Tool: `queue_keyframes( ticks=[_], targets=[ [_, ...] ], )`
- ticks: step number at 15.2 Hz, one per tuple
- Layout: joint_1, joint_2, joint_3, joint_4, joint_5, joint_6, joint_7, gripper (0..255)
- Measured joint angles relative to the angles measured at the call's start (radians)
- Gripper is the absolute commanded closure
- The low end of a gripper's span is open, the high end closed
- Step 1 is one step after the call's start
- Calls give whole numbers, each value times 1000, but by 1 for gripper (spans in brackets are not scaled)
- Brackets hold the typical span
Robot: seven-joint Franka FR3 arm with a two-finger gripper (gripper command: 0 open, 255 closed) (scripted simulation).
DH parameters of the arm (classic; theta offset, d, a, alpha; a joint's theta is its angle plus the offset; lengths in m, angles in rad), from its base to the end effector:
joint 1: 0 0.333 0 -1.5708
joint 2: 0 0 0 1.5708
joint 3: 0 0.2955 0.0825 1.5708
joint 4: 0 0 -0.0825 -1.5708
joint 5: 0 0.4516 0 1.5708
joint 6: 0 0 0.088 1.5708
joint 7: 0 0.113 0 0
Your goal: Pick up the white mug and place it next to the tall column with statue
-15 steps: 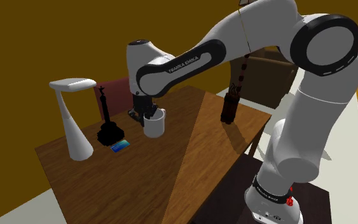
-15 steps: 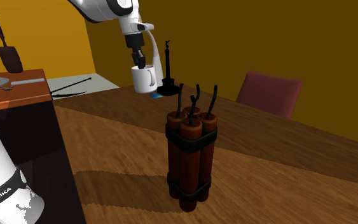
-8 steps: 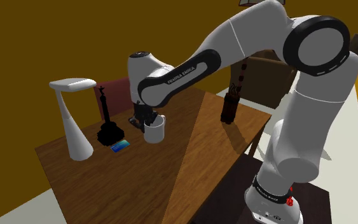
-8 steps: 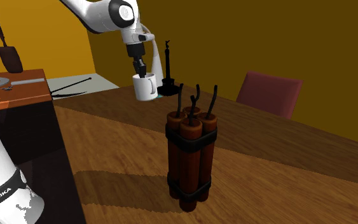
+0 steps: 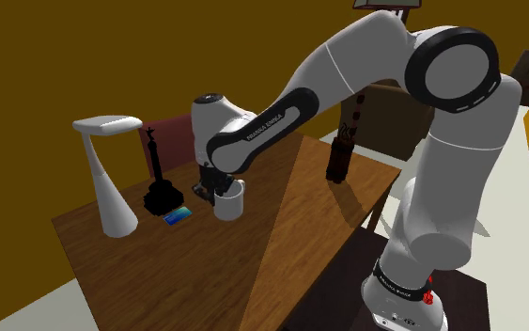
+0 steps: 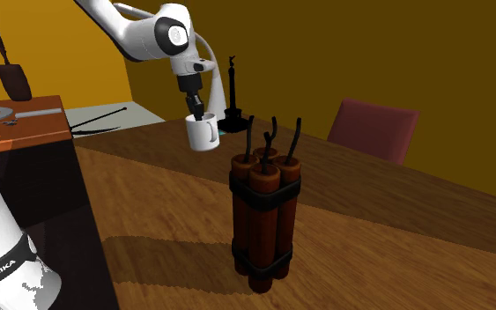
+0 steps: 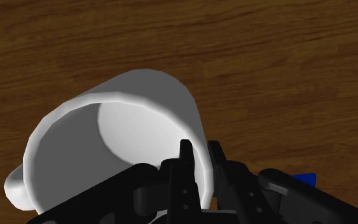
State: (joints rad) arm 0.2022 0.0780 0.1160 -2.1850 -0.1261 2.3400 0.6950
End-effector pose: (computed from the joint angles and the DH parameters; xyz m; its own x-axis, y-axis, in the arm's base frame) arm 0.5726 0.1862 0.2910 0.9515 -0.2861 0.1131 -0.2901 -0.9568 0.0201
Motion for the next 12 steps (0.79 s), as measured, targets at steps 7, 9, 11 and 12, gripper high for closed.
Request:
queue_keyframes(
  ticks=[7,9,11,12],
  targets=[
    [0,2,0,-4,-1,7,2,0],
    [0,2,0,-4,-1,7,2,0],
    [0,2,0,-4,-1,7,2,0],
    [0,2,0,-4,-1,7,2,0]
  ],
)
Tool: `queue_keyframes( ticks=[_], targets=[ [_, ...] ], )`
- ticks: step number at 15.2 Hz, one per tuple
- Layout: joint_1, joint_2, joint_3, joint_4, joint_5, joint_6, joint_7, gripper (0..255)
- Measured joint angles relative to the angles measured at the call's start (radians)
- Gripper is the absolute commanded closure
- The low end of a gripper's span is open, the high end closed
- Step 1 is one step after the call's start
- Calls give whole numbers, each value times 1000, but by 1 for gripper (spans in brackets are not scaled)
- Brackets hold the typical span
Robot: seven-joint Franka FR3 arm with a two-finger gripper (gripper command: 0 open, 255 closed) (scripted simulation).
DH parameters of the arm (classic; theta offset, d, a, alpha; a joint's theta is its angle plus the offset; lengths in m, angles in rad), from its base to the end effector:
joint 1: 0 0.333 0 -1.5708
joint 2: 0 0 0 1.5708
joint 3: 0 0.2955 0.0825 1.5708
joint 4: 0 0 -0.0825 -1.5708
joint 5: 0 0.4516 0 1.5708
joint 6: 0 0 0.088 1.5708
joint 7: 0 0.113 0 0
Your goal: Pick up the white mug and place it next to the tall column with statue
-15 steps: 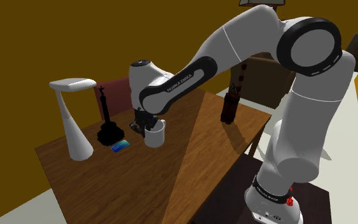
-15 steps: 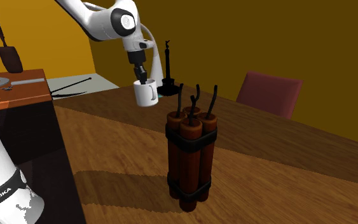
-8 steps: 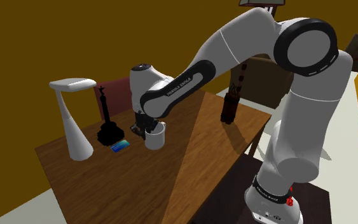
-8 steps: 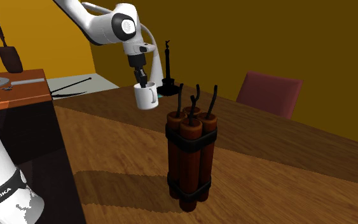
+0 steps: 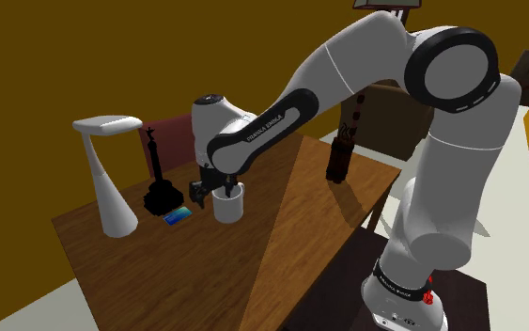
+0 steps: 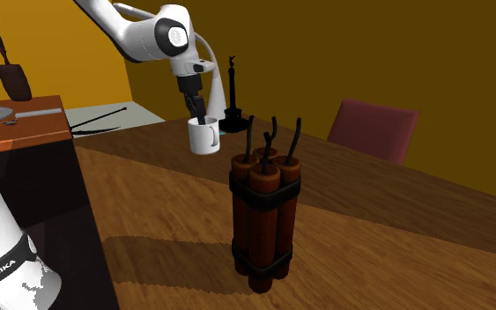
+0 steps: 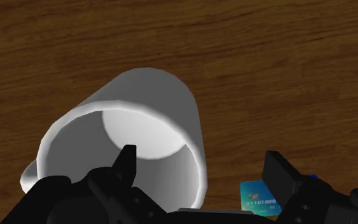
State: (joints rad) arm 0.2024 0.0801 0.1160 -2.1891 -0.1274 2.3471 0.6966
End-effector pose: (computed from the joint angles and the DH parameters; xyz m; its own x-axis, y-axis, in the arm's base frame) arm 0.5719 0.1862 0.2884 0.9514 -0.2861 0.1140 -0.2900 -0.9568 0.0196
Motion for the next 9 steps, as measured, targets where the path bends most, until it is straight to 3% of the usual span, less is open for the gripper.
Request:
queue_keyframes(
  ticks=[4,9],
  targets=[
    [3,-67,5,29,19,-94,-12,0],
    [4,-76,6,43,22,-117,-14,0]
  ],
)
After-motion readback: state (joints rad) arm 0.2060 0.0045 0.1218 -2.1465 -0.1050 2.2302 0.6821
